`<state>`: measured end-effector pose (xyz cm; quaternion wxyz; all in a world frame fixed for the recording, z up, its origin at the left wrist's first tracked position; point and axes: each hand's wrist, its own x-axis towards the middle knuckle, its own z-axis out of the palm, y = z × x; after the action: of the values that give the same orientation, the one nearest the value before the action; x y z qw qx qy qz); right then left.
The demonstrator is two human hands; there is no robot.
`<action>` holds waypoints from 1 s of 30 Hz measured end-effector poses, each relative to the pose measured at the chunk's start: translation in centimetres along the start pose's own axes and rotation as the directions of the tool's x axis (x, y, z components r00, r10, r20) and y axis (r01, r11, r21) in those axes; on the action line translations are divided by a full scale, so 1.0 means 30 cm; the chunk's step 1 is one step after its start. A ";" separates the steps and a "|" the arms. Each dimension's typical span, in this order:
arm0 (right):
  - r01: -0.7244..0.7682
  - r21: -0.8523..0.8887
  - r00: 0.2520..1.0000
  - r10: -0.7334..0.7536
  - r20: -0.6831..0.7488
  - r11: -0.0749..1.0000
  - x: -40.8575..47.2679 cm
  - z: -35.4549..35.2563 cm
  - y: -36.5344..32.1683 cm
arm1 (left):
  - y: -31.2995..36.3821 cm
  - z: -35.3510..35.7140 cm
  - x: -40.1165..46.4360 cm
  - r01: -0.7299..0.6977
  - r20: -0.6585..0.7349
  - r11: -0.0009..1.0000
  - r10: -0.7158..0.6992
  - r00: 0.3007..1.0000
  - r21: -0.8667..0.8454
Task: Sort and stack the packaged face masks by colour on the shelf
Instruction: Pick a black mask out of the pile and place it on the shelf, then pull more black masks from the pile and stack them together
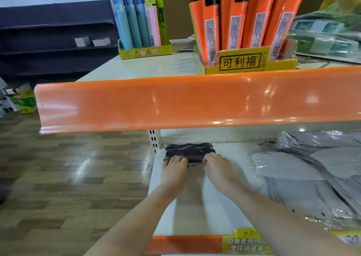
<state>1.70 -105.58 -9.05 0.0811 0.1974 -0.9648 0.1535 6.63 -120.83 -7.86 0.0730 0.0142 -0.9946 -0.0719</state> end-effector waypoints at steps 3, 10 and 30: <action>-0.008 0.012 1.000 0.009 -0.025 1.000 -0.003 0.006 -0.020 | 0.032 0.008 0.004 0.011 0.014 0.999 -0.010 1.000 -0.039; 0.021 0.045 0.998 -0.018 -0.066 0.999 -0.043 0.037 -0.020 | 0.042 0.037 -0.024 0.060 0.110 0.997 -0.055 0.992 -0.038; 0.030 0.160 0.997 -0.017 -0.079 0.987 -0.117 -0.120 0.110 | 0.199 0.004 0.015 -0.109 -0.096 0.991 0.101 0.990 -0.078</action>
<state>3.90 -100.27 -7.29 0.1040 0.2086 -0.9431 0.2373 6.07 -114.93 -7.05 0.1228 -0.0379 -0.9858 -0.1084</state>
